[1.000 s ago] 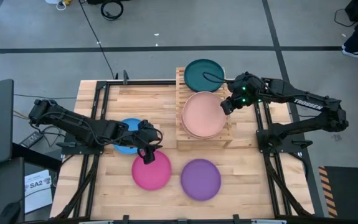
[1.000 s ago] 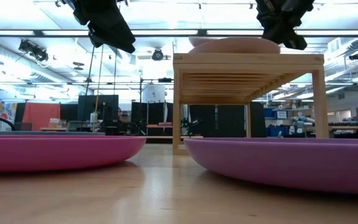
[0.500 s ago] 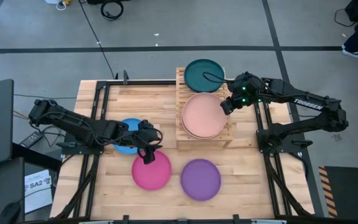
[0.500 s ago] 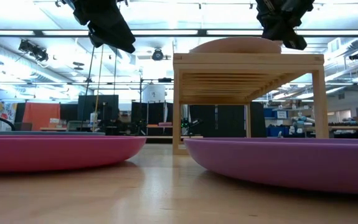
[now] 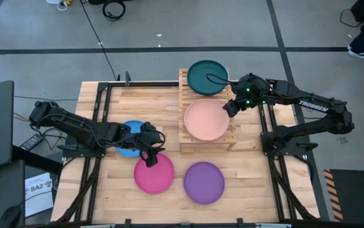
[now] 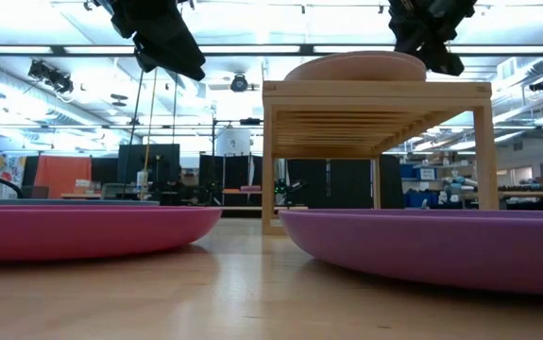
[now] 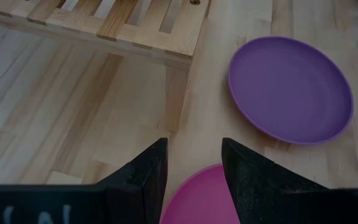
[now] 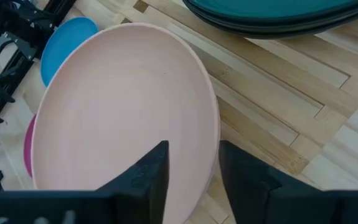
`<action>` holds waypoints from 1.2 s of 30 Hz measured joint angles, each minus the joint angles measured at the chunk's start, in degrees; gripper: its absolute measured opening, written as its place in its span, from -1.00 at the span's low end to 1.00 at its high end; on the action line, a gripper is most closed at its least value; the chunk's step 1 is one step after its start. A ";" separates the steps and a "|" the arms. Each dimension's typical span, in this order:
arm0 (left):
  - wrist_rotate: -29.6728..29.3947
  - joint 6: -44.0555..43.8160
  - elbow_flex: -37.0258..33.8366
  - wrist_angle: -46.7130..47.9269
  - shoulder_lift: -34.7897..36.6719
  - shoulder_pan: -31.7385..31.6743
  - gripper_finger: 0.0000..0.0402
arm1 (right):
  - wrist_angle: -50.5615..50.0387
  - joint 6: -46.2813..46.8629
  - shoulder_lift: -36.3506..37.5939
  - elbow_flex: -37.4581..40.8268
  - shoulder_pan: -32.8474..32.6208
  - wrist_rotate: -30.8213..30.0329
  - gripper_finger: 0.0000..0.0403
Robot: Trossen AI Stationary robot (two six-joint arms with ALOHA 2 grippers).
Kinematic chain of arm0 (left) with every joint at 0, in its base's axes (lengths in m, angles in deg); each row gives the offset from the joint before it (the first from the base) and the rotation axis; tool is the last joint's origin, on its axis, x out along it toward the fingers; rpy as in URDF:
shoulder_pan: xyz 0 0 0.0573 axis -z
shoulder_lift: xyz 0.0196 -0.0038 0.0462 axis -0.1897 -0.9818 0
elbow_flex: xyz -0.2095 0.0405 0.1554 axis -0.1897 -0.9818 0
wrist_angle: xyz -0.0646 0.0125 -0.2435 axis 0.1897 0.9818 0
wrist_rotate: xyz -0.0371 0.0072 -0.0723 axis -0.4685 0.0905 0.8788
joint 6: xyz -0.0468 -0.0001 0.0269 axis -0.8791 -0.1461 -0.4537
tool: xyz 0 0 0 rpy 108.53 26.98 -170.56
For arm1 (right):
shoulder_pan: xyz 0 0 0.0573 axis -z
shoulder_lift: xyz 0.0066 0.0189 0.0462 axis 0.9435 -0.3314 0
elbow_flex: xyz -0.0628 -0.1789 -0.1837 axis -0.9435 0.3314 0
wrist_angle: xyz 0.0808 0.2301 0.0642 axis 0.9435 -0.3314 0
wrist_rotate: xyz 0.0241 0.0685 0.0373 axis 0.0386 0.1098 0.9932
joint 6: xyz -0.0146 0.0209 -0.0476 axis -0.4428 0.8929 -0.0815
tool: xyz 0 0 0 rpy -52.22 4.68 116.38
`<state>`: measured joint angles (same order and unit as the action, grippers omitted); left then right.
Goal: Place and stack plates onto a shelf
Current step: Stack the pink plate on top of the dark green plate
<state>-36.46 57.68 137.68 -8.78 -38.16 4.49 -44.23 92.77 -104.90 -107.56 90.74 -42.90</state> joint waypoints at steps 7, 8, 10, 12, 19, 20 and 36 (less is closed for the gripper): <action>0.00 0.02 0.00 0.00 0.00 -0.01 -0.21 | 0.00 -0.02 0.00 0.02 0.00 -1.09 -0.06; 0.00 0.01 0.00 -0.01 0.00 -0.01 -0.21 | -0.02 -0.02 0.00 0.02 0.00 -1.45 -0.03; 0.00 0.02 0.00 -0.02 0.00 0.00 -0.21 | -0.02 -0.02 0.00 0.02 -0.01 -1.96 0.01; 0.00 0.04 0.00 -0.02 0.00 -0.02 -0.21 | -0.04 -0.02 0.00 0.02 -0.01 -2.01 0.04; 0.00 0.02 0.00 -0.02 0.00 -0.02 -0.21 | -0.65 -2.86 0.23 0.02 -0.02 -1.66 0.04; 0.00 0.02 0.00 0.00 0.00 -0.02 -0.21 | -0.89 -2.98 0.52 0.04 -0.04 -1.66 0.04; 0.00 0.00 0.00 -0.02 0.00 -0.13 -0.21 | 1.37 -3.43 11.05 3.46 -15.96 -13.07 0.05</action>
<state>-36.46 57.68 137.68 -8.80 -38.16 4.36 -42.86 89.34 -93.84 -104.10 74.78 -55.97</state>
